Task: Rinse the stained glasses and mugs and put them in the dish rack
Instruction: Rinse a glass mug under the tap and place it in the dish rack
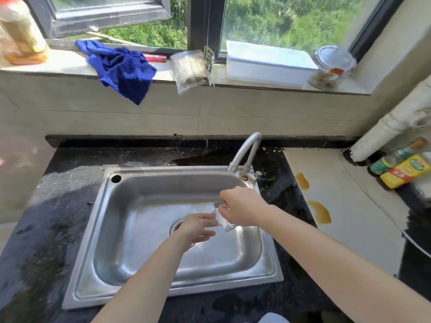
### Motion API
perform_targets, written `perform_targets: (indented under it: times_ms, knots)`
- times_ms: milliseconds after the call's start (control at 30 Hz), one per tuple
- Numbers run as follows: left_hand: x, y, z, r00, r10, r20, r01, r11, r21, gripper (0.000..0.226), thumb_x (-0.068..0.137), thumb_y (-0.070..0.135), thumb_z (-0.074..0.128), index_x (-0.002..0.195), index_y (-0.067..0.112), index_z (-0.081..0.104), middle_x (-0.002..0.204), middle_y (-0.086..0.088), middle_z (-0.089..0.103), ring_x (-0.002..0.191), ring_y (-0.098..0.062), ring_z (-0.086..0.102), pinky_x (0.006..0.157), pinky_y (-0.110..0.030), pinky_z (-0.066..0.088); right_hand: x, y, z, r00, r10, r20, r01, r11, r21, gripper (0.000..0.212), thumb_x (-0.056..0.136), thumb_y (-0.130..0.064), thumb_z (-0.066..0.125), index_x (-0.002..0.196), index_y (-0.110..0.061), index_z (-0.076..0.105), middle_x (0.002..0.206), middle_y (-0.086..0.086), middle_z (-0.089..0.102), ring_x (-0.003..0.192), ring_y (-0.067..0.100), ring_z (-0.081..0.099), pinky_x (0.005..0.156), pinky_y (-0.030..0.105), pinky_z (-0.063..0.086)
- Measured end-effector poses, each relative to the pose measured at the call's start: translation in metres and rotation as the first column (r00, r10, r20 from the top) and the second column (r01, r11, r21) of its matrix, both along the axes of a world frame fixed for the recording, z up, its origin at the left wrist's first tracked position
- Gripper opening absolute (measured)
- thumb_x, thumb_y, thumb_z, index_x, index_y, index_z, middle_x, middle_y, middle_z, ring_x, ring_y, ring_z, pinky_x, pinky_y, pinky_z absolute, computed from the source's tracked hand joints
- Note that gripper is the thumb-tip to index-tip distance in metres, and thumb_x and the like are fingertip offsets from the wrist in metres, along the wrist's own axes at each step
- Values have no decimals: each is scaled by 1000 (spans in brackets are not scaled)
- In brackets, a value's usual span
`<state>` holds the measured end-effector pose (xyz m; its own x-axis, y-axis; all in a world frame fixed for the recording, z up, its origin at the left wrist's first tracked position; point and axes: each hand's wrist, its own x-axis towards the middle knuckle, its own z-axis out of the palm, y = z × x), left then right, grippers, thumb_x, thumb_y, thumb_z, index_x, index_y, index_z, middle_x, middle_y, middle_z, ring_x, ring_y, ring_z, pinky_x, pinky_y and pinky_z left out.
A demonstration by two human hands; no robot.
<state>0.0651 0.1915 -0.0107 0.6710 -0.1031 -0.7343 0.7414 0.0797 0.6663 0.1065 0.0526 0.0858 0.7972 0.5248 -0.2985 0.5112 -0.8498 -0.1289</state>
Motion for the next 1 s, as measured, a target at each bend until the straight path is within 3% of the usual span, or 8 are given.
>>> perform_targets:
  times_ms: [233,467,600,667,767,867,933,1000]
  knots:
    - [-6,19,5,997,-68,45,63,991,117,24,92,2,52,112,8,63,95,-6,60,68,-18,55,54,-22,38,-22,21,7,982,160,97,-133,963,-236,21,96,-26,42,101,-8,54,100,12,64,89,34,62,63,32,37]
    - [-8,20,16,972,-203,116,174,960,221,21,93,8,49,107,13,64,94,-5,57,79,-23,53,57,-24,36,-30,21,7,989,120,87,-86,941,-326,21,96,-23,42,104,-7,54,103,11,64,90,32,63,62,33,35]
    - [-6,19,21,942,-300,149,246,922,300,15,88,6,47,89,17,57,87,-8,45,76,-22,38,56,-27,28,-32,17,10,996,20,87,0,975,-221,18,96,-26,43,94,-10,51,95,11,62,82,31,57,63,32,36]
    - [-4,20,24,940,-310,144,261,923,283,17,90,9,49,96,19,60,88,-6,52,77,-23,46,59,-27,36,-28,11,13,991,-133,33,135,988,-69,22,93,-30,48,78,-14,43,79,4,53,75,25,49,60,30,34]
    - [-5,22,28,968,-241,70,232,966,115,26,95,17,48,117,18,62,107,-1,62,96,-20,60,75,-26,48,-26,-1,15,925,-370,-85,380,901,211,28,87,-31,57,68,-20,41,70,-4,47,70,17,46,57,27,34]
    - [-9,21,18,904,-418,88,349,841,414,43,90,11,49,133,15,54,119,-7,62,103,-25,60,74,-24,45,-40,-6,3,932,-361,3,360,929,81,21,93,-30,49,80,-15,44,79,2,53,73,21,44,70,31,38]
    - [-15,16,16,877,-474,78,378,781,497,51,87,11,51,137,15,49,118,-8,64,97,-23,60,78,-24,45,-51,-10,-8,926,-372,65,372,928,11,17,94,-28,44,84,-15,43,83,6,55,77,25,43,78,34,36]
    - [-17,9,15,842,-536,66,413,719,559,49,89,14,49,138,16,49,135,-7,55,123,-25,48,104,-30,36,-57,-19,-12,892,-445,81,437,894,101,16,93,-28,44,84,-15,44,83,8,58,77,28,47,76,35,37]
